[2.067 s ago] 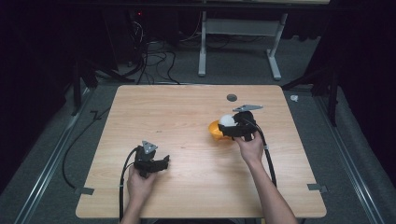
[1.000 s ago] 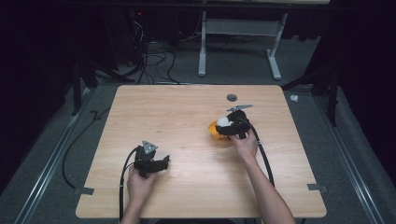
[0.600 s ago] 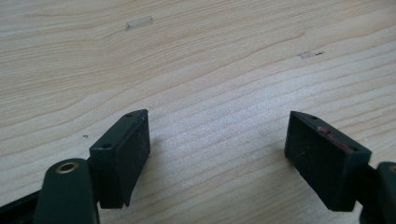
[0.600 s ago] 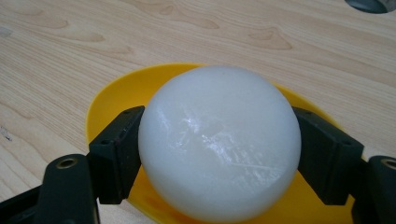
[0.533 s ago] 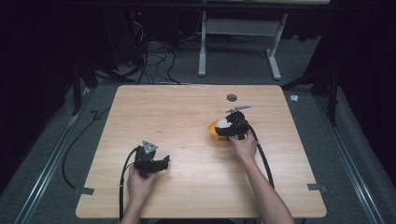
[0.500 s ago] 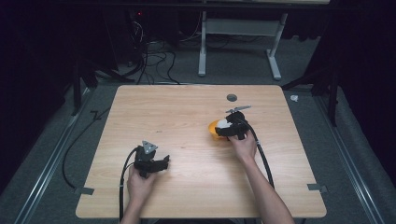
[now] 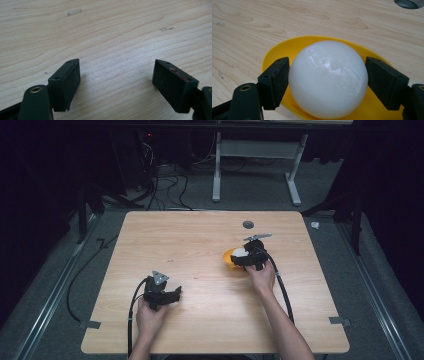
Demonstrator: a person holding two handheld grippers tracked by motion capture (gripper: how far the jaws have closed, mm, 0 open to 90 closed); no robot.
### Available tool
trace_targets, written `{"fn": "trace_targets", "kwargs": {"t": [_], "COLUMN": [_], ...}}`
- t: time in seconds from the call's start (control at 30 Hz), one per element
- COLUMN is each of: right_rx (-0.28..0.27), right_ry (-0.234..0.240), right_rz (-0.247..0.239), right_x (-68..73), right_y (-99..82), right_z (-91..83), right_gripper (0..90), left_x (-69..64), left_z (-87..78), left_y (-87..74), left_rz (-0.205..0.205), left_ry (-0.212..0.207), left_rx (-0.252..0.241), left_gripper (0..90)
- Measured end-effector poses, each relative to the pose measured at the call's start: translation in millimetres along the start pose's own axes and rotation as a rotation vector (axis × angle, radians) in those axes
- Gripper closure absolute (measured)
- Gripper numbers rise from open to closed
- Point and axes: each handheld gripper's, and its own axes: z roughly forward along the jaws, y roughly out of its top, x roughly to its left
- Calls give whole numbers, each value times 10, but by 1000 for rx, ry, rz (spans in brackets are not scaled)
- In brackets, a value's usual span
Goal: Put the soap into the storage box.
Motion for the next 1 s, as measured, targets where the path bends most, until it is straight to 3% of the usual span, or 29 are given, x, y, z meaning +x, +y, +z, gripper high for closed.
{"fn": "trace_targets", "kwargs": {"t": [1.0], "right_rx": [-72], "right_ry": [2], "right_rz": [6], "right_x": [-48], "right_y": [-7], "right_z": [-223], "right_gripper": [193], "left_x": [-1], "left_z": [0], "left_y": [0], "left_rz": [0], "left_ry": [0], "left_rx": [0], "left_gripper": [229]}}
